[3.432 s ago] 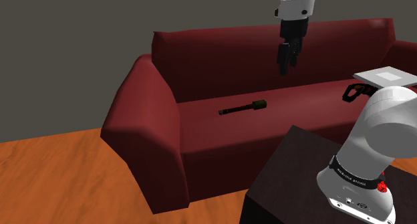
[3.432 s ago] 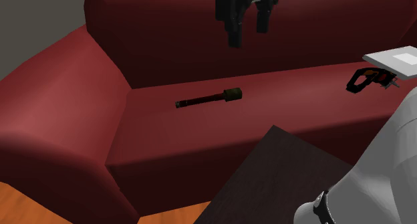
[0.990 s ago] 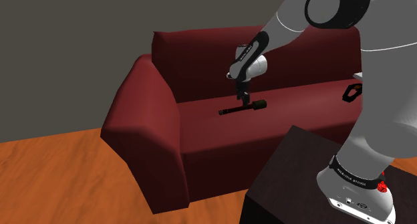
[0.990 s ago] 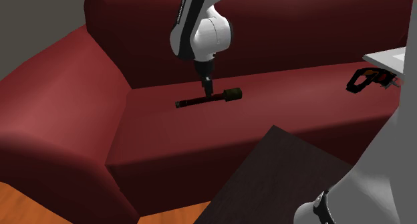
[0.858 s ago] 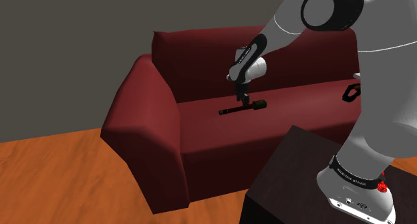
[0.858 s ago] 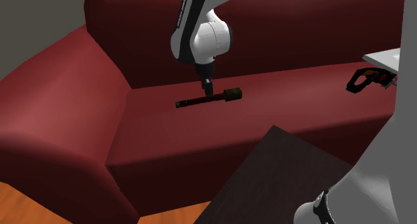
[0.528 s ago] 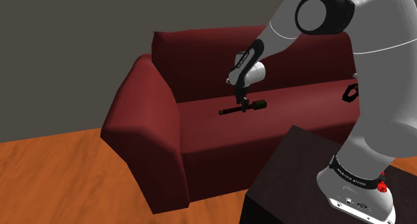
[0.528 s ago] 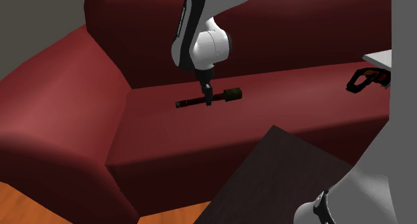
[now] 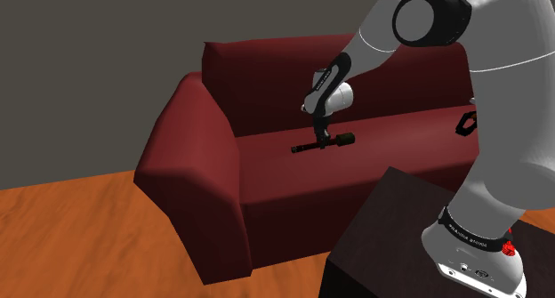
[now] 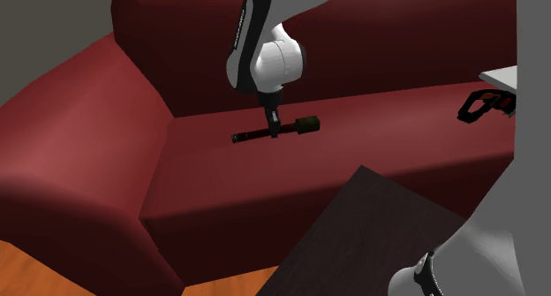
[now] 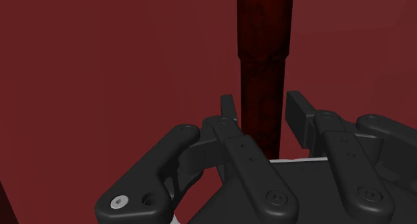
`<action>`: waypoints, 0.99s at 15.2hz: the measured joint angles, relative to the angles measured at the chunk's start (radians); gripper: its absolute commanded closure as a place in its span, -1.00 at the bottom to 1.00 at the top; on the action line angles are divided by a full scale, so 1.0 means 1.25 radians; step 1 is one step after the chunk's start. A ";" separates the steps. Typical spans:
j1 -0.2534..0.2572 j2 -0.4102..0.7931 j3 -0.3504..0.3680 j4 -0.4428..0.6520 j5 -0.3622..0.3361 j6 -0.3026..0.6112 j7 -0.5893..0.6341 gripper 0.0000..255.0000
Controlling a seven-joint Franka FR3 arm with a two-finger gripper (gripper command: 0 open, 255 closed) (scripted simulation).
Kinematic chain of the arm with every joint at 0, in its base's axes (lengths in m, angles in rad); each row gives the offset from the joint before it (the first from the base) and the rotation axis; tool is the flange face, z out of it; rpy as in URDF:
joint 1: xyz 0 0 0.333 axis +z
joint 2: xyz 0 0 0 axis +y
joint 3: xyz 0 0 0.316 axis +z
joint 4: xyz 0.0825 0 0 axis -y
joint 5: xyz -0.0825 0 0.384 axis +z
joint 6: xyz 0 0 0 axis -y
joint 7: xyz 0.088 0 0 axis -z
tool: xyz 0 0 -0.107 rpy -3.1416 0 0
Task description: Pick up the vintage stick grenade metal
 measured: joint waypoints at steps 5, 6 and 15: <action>0.006 -0.017 -0.006 -0.003 -0.007 -0.015 0.005 1.00; 0.008 -0.026 -0.008 -0.005 -0.010 -0.022 0.007 1.00; 0.025 -0.104 -0.032 -0.006 -0.044 -0.097 0.027 1.00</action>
